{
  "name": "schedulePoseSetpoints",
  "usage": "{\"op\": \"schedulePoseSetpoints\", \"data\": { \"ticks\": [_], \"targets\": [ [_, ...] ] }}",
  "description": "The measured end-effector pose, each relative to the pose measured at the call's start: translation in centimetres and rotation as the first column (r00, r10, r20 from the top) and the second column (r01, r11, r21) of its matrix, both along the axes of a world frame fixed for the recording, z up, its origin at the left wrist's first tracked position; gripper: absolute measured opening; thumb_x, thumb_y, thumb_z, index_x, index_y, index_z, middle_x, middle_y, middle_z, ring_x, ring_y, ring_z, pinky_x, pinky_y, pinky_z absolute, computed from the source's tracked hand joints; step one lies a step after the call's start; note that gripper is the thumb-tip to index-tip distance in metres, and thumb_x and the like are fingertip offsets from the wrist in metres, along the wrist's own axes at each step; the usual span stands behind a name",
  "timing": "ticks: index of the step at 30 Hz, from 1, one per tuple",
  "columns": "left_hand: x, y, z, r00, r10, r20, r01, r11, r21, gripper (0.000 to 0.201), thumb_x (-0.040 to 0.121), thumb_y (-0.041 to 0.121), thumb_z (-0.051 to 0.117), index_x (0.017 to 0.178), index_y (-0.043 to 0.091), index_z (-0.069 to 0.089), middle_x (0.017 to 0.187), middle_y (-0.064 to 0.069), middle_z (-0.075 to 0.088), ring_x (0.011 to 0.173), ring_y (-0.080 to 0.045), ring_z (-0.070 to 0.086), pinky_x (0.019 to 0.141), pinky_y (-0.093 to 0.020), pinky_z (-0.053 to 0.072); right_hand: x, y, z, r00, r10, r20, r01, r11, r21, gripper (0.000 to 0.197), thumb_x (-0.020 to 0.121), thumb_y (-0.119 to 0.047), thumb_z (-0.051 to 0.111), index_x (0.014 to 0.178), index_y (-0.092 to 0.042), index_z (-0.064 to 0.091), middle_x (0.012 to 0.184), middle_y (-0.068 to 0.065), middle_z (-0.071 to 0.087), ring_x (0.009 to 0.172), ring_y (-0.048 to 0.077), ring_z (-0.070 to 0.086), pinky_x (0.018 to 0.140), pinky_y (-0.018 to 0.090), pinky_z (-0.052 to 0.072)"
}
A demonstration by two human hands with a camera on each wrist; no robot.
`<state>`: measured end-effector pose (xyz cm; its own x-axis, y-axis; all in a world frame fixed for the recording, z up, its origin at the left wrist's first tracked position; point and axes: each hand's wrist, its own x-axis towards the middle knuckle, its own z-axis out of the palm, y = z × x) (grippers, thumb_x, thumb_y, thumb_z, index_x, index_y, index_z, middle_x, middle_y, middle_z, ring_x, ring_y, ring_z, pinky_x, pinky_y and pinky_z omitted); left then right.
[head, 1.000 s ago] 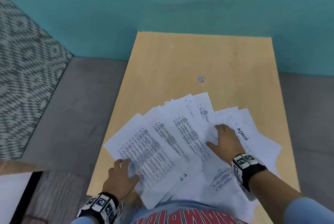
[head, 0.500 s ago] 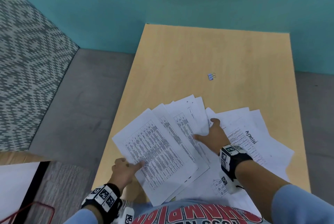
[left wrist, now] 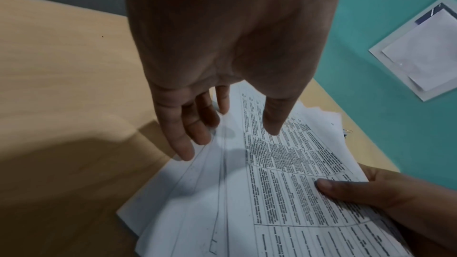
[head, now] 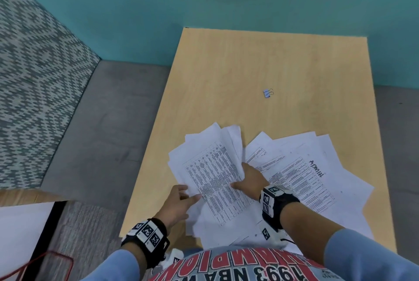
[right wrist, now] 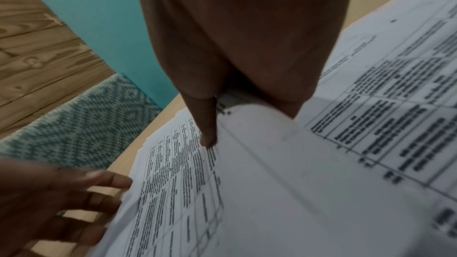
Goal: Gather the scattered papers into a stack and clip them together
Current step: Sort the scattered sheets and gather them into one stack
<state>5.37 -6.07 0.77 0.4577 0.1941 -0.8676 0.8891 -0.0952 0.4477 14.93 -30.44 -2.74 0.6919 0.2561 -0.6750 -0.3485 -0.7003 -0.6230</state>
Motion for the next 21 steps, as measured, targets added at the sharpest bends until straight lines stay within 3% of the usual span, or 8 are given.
{"op": "schedulePoseSetpoints", "data": {
  "ticks": [6, 8, 10, 13, 16, 19, 20, 21],
  "targets": [
    [-0.1, 0.2, 0.4, 0.997, 0.05, 0.054, -0.05, 0.999, -0.009, 0.074, 0.091, 0.032, 0.083, 0.147, 0.017, 0.037, 0.138, -0.014, 0.05, 0.129, -0.034, 0.058, 0.089, -0.043, 0.058, -0.8, -1.5, 1.8, 0.997, -0.077, 0.007, 0.076, 0.988, 0.136, 0.044, 0.088, -0.03, 0.082, 0.125, -0.015, 0.063, 0.098, 0.002, 0.064, 0.079, 0.015, 0.059, 0.069, 0.024, 0.049],
    [0.2, 0.1, 1.0, 0.989, 0.054, 0.135, -0.048, 0.998, -0.051, 0.071, 0.087, 0.031, 0.087, 0.141, 0.024, 0.043, 0.134, -0.004, 0.06, 0.125, -0.027, 0.063, 0.099, -0.046, 0.059, -1.2, -2.4, 3.0, 0.995, -0.099, 0.002, 0.097, 0.977, 0.192, 0.041, 0.086, -0.036, 0.082, 0.118, -0.017, 0.066, 0.089, 0.001, 0.061, 0.075, 0.015, 0.056, 0.072, 0.03, 0.051],
    [0.5, 0.2, 2.0, 0.971, 0.049, 0.235, -0.019, 0.992, -0.129, 0.07, 0.083, 0.031, 0.091, 0.139, 0.032, 0.05, 0.132, 0.008, 0.07, 0.123, -0.017, 0.069, 0.106, -0.048, 0.057, -1.5, -3.5, 4.4, 0.99, -0.138, -0.02, 0.139, 0.958, 0.252, 0.043, 0.083, -0.04, 0.085, 0.12, -0.025, 0.069, 0.097, 0.001, 0.074, 0.086, 0.021, 0.069, 0.085, 0.037, 0.06],
    [1.6, 0.3, 4.2, 0.95, 0.021, 0.312, 0.046, 0.978, -0.205, 0.071, 0.078, 0.036, 0.094, 0.141, 0.022, 0.064, 0.134, 0.003, 0.076, 0.124, -0.02, 0.072, 0.112, -0.052, 0.053, -1.7, -5.0, 7.3, 0.981, -0.18, -0.078, 0.196, 0.918, 0.344, 0.043, 0.081, -0.031, 0.089, 0.121, -0.022, 0.073, 0.114, 0.005, 0.081, 0.107, 0.023, 0.076, 0.102, 0.045, 0.058],
    [3.3, -0.4, 7.0, 0.9, 0.006, 0.435, 0.076, 0.982, -0.171, 0.043, 0.088, 0.017, 0.085, 0.129, 0.014, 0.073, 0.127, -0.002, 0.079, 0.121, -0.026, 0.074, 0.106, -0.045, 0.058, -1.3, -6.4, 10.7, 0.972, -0.233, -0.028, 0.225, 0.895, 0.386, 0.044, 0.079, -0.036, 0.09, 0.114, -0.014, 0.075, 0.113, 0.01, 0.081, 0.108, 0.027, 0.076, 0.101, 0.048, 0.058],
    [4.6, -1.4, 10.5, 0.833, 0.023, 0.552, 0.063, 0.988, -0.137, 0.032, 0.091, 0.004, 0.078, 0.122, 0.011, 0.077, 0.12, -0.004, 0.082, 0.114, -0.024, 0.077, 0.097, -0.039, 0.063, -1.0, -7.9, 14.8, 0.935, -0.335, 0.115, 0.252, 0.859, 0.446, 0.023, 0.083, -0.033, 0.084, 0.102, -0.022, 0.077, 0.097, -0.012, 0.083, 0.092, 0.002, 0.077, 0.089, 0.035, 0.06],
    [4.8, -1.9, 11.7, 0.807, 0.031, 0.59, 0.069, 0.987, -0.146, 0.033, 0.091, 0.002, 0.078, 0.123, 0.011, 0.076, 0.12, -0.003, 0.082, 0.113, -0.022, 0.078, 0.095, -0.037, 0.064, -1.2, -8.3, 16.2, 0.913, -0.38, 0.151, 0.275, 0.844, 0.46, 0.01, 0.083, -0.028, 0.082, 0.087, -0.023, 0.074, 0.081, -0.018, 0.08, 0.076, -0.008, 0.071, 0.08, 0.025, 0.056],
    [4.8, -2.3, 12.5, 0.783, 0.023, 0.622, 0.091, 0.984, -0.15, 0.036, 0.091, 0.001, 0.077, 0.126, 0.011, 0.075, 0.122, -0.002, 0.081, 0.113, -0.02, 0.078, 0.093, -0.034, 0.064, -1.3, -8.7, 16.8, 0.887, -0.417, 0.199, 0.29, 0.838, 0.461, 0.019, 0.085, -0.02, 0.08, 0.071, -0.024, 0.067, 0.062, -0.021, 0.073, 0.061, -0.013, 0.064, 0.071, 0.014, 0.049]
  ]
}}
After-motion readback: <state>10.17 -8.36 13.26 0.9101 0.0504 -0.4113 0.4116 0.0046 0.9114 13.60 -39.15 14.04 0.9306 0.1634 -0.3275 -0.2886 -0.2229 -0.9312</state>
